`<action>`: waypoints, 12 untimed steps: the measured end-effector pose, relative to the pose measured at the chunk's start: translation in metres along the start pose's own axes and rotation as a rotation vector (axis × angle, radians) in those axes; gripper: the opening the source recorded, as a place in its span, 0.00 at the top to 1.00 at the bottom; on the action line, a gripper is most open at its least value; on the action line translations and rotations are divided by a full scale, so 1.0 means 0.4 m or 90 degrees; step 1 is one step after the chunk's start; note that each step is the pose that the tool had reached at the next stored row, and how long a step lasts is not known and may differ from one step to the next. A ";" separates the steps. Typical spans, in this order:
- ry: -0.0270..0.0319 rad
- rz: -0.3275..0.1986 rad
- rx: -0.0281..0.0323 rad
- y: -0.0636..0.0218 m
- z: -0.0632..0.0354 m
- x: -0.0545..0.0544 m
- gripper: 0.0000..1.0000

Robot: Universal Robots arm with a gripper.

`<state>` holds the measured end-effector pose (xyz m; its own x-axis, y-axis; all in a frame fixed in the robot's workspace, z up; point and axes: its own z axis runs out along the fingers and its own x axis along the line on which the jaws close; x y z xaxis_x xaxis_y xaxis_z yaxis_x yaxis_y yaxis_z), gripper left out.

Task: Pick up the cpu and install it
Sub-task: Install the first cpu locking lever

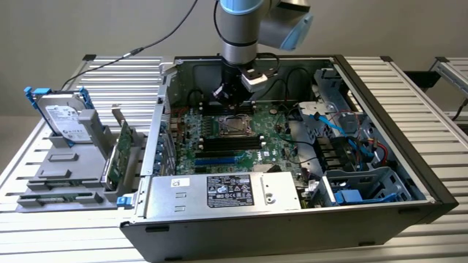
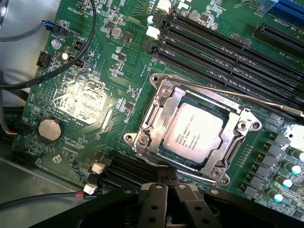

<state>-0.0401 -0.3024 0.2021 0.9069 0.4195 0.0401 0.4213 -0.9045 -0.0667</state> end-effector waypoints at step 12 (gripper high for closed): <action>0.0004 0.000 0.0003 0.000 0.000 0.006 0.89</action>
<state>-0.0378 -0.3015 0.2021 0.9068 0.4195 0.0407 0.4214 -0.9044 -0.0671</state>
